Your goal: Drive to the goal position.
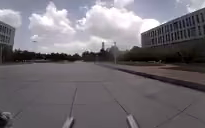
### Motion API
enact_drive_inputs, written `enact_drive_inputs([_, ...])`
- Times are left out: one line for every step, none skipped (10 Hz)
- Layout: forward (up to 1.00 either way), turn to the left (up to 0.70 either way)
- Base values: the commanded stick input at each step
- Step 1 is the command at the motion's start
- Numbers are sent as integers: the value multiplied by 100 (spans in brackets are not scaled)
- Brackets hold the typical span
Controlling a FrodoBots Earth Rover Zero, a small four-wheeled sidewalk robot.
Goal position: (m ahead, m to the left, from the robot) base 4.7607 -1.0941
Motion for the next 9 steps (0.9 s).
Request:
enact_drive_inputs([70,0])
enact_drive_inputs([70,0])
enact_drive_inputs([70,0])
enact_drive_inputs([70,0])
enact_drive_inputs([70,0])
enact_drive_inputs([70,0])
enact_drive_inputs([70,0])
enact_drive_inputs([70,0])
enact_drive_inputs([70,0])
